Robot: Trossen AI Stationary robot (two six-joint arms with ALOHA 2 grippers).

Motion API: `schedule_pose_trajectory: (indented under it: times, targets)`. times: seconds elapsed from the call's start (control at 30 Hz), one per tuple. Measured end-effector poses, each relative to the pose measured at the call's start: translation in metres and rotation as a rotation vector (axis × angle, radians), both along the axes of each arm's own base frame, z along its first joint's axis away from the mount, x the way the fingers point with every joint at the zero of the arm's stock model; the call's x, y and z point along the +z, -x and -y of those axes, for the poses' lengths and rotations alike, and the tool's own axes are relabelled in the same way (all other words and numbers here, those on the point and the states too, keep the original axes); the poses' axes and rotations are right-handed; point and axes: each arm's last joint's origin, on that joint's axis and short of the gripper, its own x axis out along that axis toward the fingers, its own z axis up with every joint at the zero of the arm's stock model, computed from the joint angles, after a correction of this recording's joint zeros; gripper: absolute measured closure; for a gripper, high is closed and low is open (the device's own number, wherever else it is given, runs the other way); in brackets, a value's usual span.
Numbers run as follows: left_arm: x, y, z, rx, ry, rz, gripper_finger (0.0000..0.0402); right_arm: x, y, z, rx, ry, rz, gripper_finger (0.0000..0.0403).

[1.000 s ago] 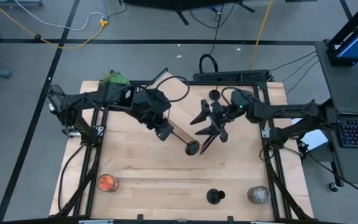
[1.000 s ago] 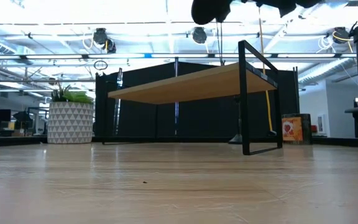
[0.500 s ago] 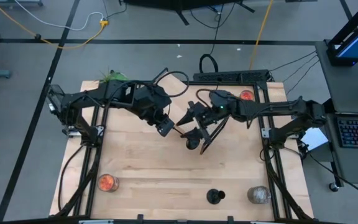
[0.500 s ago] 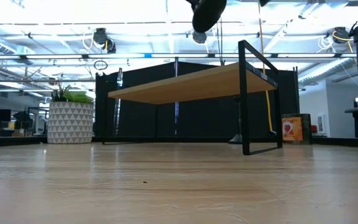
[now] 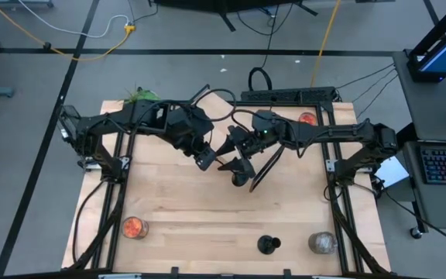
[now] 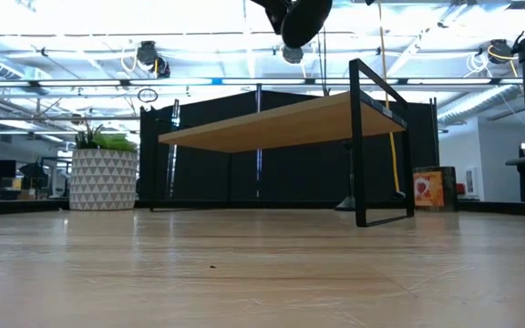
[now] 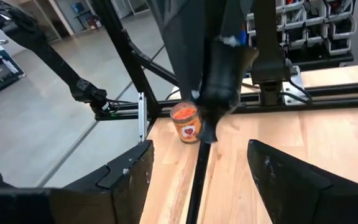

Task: Pick & Place candle stick holders
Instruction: Put the top left black candlestick on the shelf

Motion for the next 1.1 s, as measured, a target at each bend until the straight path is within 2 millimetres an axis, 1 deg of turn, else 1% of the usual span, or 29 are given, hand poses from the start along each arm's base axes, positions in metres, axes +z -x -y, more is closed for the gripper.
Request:
schedule_pose_trajectory:
  times: [0.2,0.37,0.43,0.67,0.93,1.1]
  targets:
    - [-0.005,-0.007,0.0,-0.008,-0.004,-0.009,0.0388,-0.003,0.001,0.0,0.0,-0.001,-0.028,0.0177]
    - [-0.014,-0.018,0.002,-0.041,0.014,-0.029,0.0388,-0.004,0.001,0.001,-0.002,0.0,-0.047,0.0206]
    - [-0.015,-0.023,0.002,-0.054,0.021,-0.01,0.0388,-0.005,0.002,0.001,-0.002,-0.001,-0.059,0.0218]
    - [-0.015,-0.021,0.002,-0.052,0.022,-0.016,0.0388,-0.014,0.005,0.0,0.008,0.009,-0.147,0.0256]
    - [-0.015,-0.021,0.003,-0.058,0.019,-0.016,0.0388,-0.014,0.005,0.0,0.011,0.014,-0.139,0.0286]
    - [-0.015,-0.021,0.003,-0.059,0.019,-0.018,0.0388,-0.014,0.005,0.0,0.016,0.028,-0.132,0.0322]
